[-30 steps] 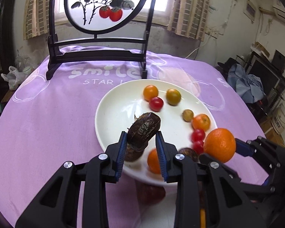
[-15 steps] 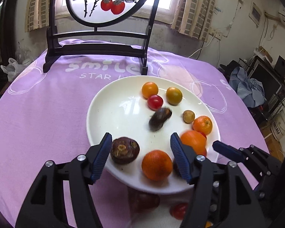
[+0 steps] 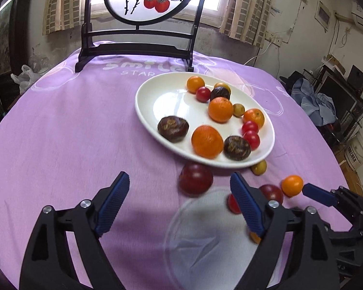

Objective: Organize fruits
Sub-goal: 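Grasp a dark red tomato with the left gripper while the right grasps a yellow-orange tomato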

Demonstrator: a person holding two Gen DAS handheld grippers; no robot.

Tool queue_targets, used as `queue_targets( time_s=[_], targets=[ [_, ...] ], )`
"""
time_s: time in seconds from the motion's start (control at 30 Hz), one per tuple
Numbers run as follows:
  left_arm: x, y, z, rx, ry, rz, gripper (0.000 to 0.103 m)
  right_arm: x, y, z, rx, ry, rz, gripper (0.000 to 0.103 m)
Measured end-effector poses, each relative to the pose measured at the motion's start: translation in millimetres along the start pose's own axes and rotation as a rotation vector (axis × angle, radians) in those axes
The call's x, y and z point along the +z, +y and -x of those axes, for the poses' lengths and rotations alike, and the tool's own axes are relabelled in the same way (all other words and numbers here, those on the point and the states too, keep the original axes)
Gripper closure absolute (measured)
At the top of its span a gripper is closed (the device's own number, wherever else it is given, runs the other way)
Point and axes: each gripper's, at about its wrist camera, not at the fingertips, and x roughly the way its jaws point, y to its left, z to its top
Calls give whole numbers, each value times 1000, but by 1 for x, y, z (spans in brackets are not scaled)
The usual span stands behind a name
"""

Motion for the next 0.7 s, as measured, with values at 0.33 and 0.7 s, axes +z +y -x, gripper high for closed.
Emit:
queue_targets(
  time_s=[0.33, 0.7],
  targets=[
    [-16, 3, -2, 65, -18, -67, 13, -24, 34, -7, 0, 84, 73, 47],
    [-18, 5, -12, 25, 36, -59, 12, -22, 37, -35, -25, 135, 52, 67]
  ],
)
